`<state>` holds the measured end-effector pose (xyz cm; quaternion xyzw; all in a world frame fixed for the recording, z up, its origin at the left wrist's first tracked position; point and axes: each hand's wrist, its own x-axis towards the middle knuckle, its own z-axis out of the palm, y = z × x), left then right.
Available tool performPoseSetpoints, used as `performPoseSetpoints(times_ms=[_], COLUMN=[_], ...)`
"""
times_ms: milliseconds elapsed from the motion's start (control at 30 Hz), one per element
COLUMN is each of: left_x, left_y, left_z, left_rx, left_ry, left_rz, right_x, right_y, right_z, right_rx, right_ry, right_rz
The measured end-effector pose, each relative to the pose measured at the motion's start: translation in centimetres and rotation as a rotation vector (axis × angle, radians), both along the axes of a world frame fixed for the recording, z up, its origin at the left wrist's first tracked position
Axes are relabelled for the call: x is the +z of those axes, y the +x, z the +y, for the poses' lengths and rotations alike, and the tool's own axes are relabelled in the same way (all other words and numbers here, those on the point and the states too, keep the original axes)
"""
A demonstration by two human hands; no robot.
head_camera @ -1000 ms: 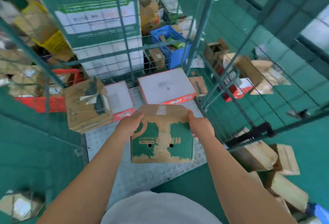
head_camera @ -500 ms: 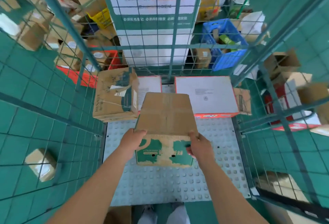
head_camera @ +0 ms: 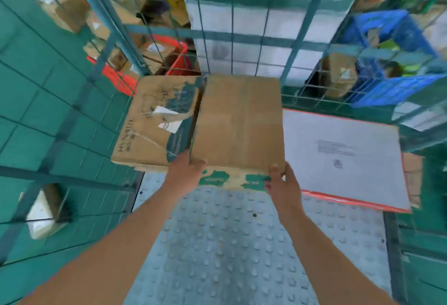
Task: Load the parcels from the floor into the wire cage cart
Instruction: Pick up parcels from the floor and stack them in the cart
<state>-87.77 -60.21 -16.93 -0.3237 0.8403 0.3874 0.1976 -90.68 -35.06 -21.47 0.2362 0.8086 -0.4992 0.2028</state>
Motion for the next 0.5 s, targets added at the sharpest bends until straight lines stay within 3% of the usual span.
performPoseSetpoints(times_ms=[67, 200, 500], left_x=[-3.9, -8.8, -10.6], left_y=[-1.2, -1.7, -1.3], left_z=[-1.6, -3.2, -2.7], left_rx=[-0.285, -0.568, -0.596], left_ry=[-0.318, -0.485, -0.600], left_rz=[-0.023, -0.126, -0.124], right_x=[-6.3, -9.3, -8.8], right_y=[-2.8, -3.8, -3.8], right_z=[-1.7, -4.7, -4.0], right_rx=[0.076, -0.059, -0.014], right_ry=[-0.021, -0.117, -0.056], right_rz=[-0.025, -0.057, -0.116])
